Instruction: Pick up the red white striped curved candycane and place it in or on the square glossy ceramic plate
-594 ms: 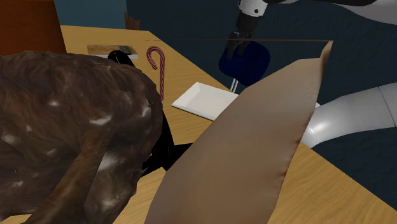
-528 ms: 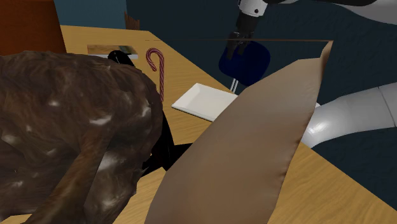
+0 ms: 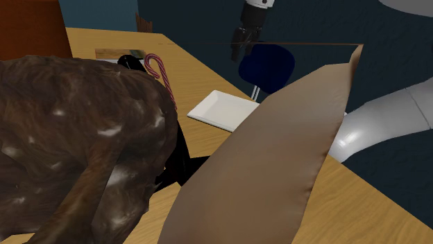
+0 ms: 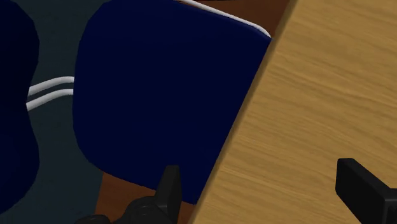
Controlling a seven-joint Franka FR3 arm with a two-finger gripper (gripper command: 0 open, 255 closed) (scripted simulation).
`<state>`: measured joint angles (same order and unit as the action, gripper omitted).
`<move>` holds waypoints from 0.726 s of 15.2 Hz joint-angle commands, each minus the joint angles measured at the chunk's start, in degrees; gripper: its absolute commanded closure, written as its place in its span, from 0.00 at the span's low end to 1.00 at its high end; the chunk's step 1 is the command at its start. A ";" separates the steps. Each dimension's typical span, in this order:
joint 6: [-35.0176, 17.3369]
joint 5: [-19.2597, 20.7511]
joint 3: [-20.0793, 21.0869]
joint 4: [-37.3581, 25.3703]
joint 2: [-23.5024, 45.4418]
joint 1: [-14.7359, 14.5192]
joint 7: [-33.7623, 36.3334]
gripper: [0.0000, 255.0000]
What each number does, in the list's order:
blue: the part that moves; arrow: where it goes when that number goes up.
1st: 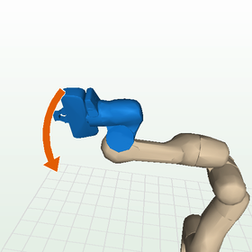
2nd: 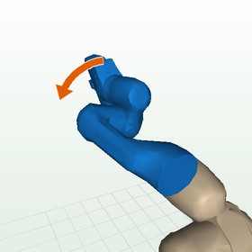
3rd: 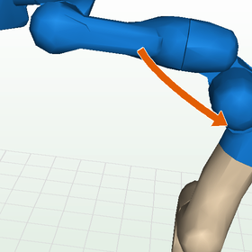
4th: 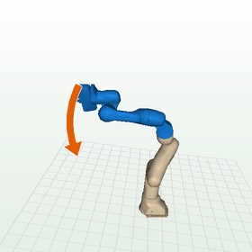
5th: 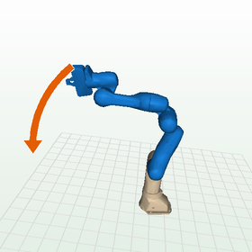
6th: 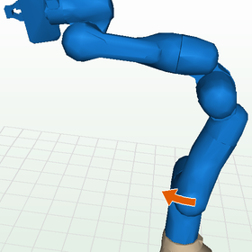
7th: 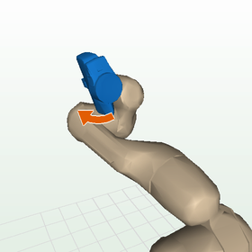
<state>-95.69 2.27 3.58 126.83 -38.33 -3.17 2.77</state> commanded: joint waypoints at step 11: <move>3.91 -5.45 11.00 -14.65 11.86 -5.74 7.63 0.00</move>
<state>-92.36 -2.93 13.74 114.15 -27.92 -8.55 9.83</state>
